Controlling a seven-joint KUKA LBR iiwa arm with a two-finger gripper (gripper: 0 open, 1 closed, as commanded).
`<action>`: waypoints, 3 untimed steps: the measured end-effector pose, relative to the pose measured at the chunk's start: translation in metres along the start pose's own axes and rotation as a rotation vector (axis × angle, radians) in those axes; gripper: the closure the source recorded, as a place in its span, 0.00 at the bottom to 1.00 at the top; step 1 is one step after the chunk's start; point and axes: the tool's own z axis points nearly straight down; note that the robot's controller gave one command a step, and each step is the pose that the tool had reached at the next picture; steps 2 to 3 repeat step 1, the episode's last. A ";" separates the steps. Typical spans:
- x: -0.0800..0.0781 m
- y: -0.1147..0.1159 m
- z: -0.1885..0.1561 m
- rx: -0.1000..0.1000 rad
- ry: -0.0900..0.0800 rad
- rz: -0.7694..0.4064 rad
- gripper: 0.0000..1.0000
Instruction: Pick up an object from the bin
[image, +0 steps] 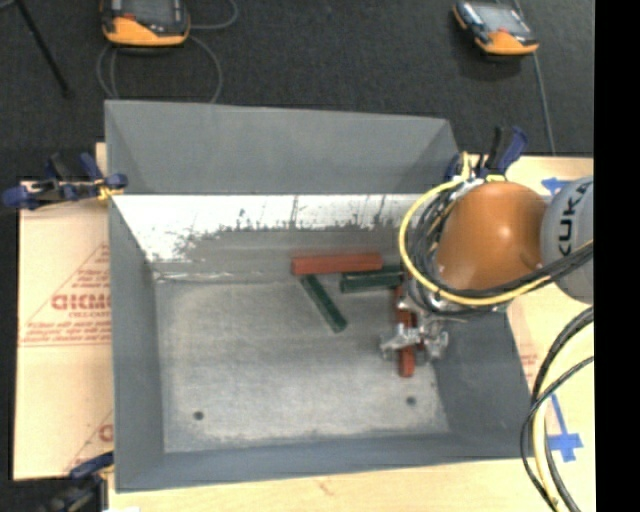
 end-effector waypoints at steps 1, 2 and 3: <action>-0.015 -0.041 -0.158 0.006 0.001 -0.375 1.00; -0.015 -0.041 -0.158 0.006 0.001 -0.375 1.00; -0.015 -0.041 -0.158 0.006 0.001 -0.375 1.00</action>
Offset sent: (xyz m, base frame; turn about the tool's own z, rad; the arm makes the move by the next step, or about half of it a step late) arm 0.0410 0.0054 0.1548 -0.3780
